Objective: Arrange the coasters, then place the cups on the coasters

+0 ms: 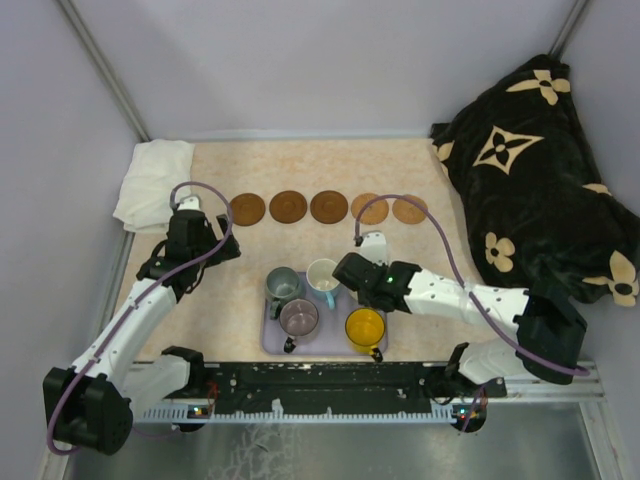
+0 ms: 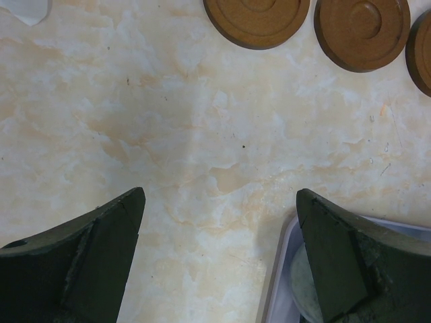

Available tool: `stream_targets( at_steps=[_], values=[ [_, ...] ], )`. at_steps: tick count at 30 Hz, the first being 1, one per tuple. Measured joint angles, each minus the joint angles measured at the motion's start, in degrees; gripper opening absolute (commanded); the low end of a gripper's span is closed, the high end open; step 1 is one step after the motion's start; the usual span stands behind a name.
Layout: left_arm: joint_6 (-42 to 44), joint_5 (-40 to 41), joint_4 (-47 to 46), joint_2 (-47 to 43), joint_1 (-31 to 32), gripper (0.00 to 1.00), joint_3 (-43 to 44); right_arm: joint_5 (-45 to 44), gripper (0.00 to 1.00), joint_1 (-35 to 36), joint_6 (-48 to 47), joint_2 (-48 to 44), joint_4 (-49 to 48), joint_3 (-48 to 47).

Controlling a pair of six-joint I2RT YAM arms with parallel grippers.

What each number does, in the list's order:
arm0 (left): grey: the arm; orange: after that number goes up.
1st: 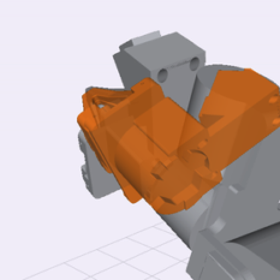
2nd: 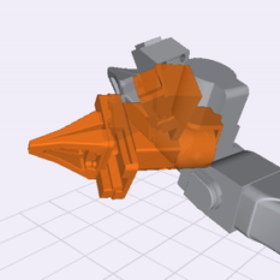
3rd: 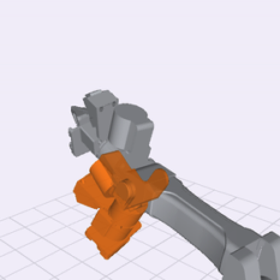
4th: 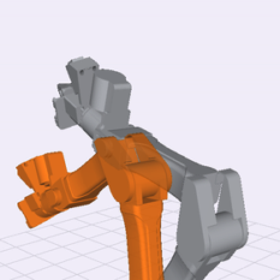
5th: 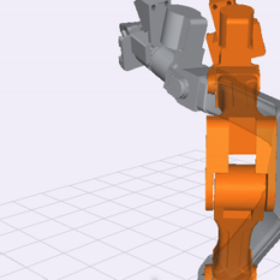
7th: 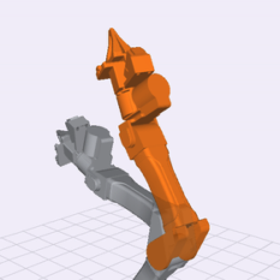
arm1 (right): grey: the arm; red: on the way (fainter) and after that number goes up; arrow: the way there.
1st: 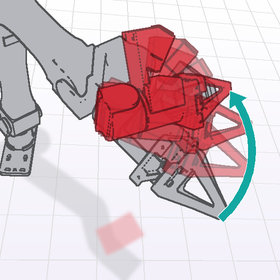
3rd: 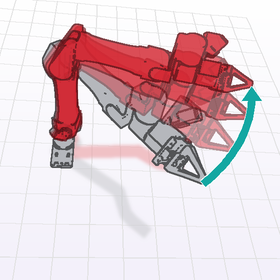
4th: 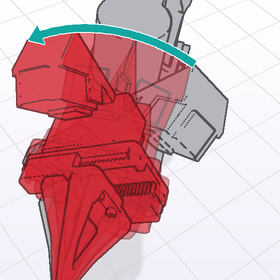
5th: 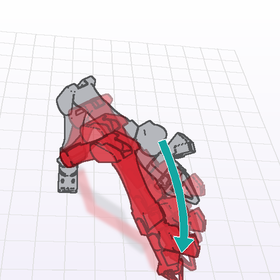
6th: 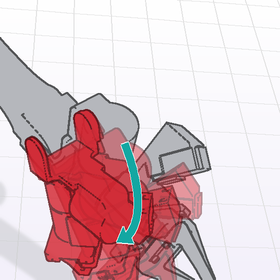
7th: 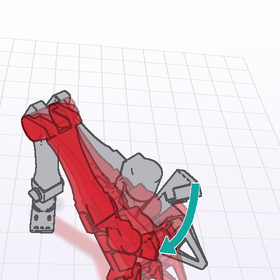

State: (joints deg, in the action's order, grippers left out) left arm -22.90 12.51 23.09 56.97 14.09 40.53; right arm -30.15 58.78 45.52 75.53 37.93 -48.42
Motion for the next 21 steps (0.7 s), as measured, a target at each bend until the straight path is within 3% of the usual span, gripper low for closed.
stream_targets(
  at_steps=[6,13,21],
  values=[
    [0.00,0.00,-0.13,-0.02,0.00,0.99,0.00,-6.08,0.00,0.00,-5.09,0.02,1.55,-1.44],
    [0.00,0.00,-0.39,-0.04,0.00,0.99,0.00,-14.12,0.00,-1.49,-14.58,0.02,-4.52,-3.58],
    [0.00,0.00,-0.70,-0.09,0.00,0.99,0.00,-11.87,0.00,-16.04,-27.71,-3.13,-20.57,0.28]
  ],
)
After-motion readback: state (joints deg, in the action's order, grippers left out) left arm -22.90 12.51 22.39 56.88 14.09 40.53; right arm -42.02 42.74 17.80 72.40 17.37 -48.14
